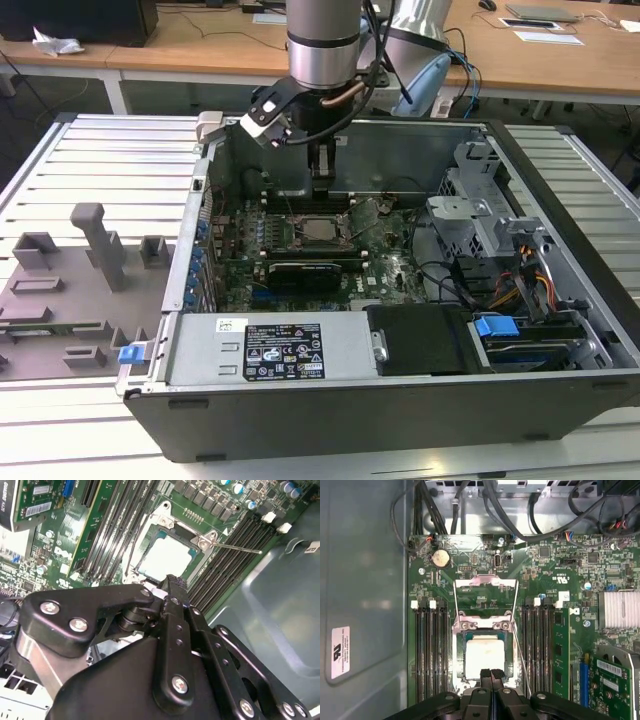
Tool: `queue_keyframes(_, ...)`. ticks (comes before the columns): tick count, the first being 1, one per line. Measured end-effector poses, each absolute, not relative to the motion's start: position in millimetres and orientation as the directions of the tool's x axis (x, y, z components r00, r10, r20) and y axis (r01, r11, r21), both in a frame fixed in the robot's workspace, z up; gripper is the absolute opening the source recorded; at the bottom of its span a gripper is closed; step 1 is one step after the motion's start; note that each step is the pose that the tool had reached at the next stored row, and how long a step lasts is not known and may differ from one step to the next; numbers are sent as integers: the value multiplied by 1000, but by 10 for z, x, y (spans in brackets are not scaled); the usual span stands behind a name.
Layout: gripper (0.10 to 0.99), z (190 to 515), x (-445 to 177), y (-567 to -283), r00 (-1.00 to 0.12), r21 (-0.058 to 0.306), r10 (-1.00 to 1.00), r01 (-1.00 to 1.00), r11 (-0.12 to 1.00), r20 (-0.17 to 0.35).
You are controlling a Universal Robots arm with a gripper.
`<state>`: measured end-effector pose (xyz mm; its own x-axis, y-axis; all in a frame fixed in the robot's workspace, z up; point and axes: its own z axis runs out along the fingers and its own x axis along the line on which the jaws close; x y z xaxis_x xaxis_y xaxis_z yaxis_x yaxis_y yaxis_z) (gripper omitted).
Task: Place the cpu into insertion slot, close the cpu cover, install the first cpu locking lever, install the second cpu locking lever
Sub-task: 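Place the cpu into insertion slot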
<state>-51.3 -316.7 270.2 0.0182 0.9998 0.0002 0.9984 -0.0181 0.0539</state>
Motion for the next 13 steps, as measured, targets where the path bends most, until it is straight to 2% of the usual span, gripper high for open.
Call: queue_keyframes(13,106,2725,-439,-3167,18,53,1000,998,-18,0)
